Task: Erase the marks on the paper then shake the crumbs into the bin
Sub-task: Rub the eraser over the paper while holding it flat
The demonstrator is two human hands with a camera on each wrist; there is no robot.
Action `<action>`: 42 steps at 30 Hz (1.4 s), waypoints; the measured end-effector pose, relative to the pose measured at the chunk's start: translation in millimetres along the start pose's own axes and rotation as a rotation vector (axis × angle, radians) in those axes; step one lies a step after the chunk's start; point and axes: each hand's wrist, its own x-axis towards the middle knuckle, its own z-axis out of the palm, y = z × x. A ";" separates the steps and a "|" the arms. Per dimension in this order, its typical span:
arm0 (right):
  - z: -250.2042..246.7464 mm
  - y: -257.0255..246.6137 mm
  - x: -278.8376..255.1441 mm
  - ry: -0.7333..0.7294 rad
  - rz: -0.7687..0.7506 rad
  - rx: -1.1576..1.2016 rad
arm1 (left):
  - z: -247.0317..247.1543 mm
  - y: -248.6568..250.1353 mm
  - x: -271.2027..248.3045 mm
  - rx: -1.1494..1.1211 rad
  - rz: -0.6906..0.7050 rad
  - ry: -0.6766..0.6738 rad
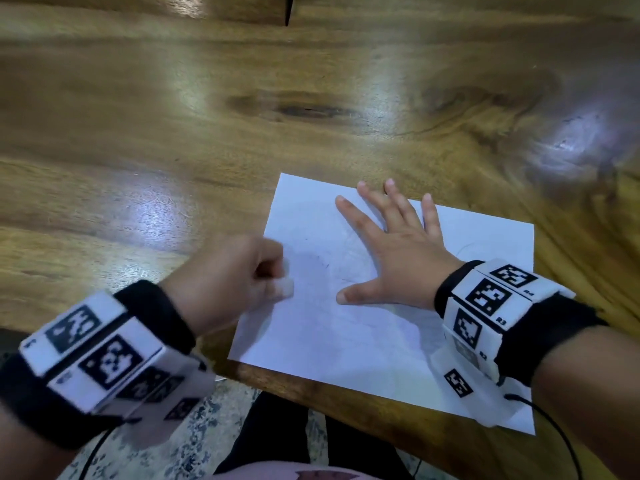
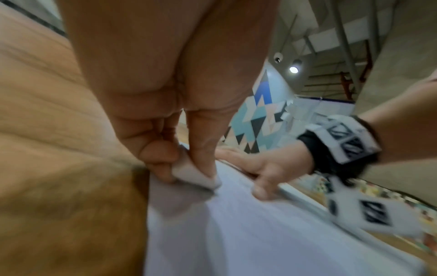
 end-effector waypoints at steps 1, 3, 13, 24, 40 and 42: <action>-0.1 -0.3 -0.1 -0.002 -0.001 0.000 | -5.7 0.1 7.8 -0.028 -0.018 0.052; -0.2 -0.5 -0.2 -0.003 0.001 0.004 | -15.8 2.2 27.8 -0.061 -0.042 0.145; -1.5 -10.7 -4.5 -0.059 0.004 -0.041 | -12.4 15.8 42.6 -0.059 -0.099 0.205; -2.2 -11.6 -4.1 -0.095 0.013 -0.071 | -6.9 13.4 14.5 -0.057 -0.103 0.186; -2.7 -13.0 -4.2 -0.104 0.021 -0.066 | -6.9 10.6 37.1 -0.034 -0.066 0.209; -2.2 -12.5 -3.8 -0.099 0.016 -0.059 | 3.7 8.4 12.7 -0.037 -0.014 0.126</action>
